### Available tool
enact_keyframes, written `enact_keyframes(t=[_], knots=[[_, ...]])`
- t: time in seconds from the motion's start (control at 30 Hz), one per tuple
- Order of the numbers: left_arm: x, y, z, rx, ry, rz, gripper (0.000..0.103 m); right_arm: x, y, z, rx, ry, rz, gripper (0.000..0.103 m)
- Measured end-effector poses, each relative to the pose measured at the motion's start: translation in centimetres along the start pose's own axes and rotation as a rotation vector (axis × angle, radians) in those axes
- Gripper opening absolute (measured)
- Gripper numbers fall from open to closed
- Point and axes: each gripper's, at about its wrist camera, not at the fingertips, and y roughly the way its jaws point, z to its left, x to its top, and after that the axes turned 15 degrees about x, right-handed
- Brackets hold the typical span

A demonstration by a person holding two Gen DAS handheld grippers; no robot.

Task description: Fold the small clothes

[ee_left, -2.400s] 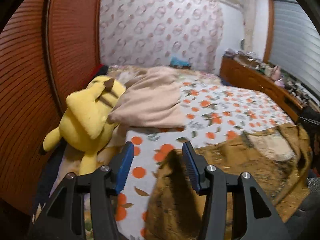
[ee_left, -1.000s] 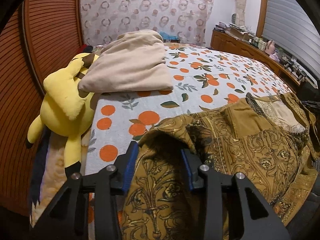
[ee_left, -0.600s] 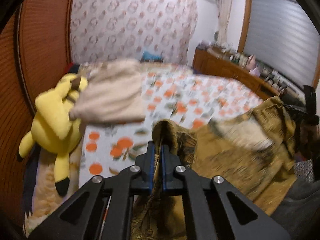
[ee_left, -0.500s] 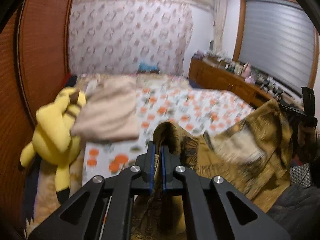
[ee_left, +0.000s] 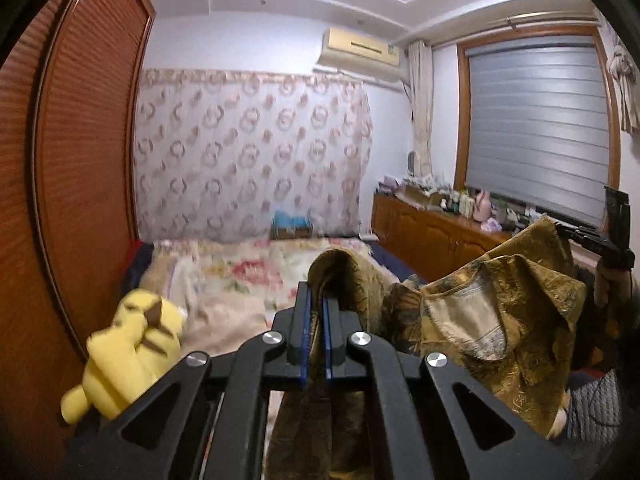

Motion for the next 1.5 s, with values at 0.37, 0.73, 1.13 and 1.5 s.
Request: enact_keyframes(t=[0.37,0.73,1.13,1.5], knots=[[3.4,21.1,2.5,0.164,0.009,0.188,0.009,6.1,15.3,-12.7,-0.206,0.076,0.209,0.001],[-5.5,23.1,0.9,0.088,0.077,0.355,0.042,-5.7,23.5,-14.1,-0.158,0.179,0.442,0.024],[-5.3,23.6,-3.4,0.065,0.136,0.354,0.043,-7.6,26.0,-9.4,0.006,0.171,0.44,0.041],[-7.0,28.7,-4.4,0.082,0.165,0.427,0.043,-10.9,27.9,-8.4,0.071,0.184,0.493,0.042]])
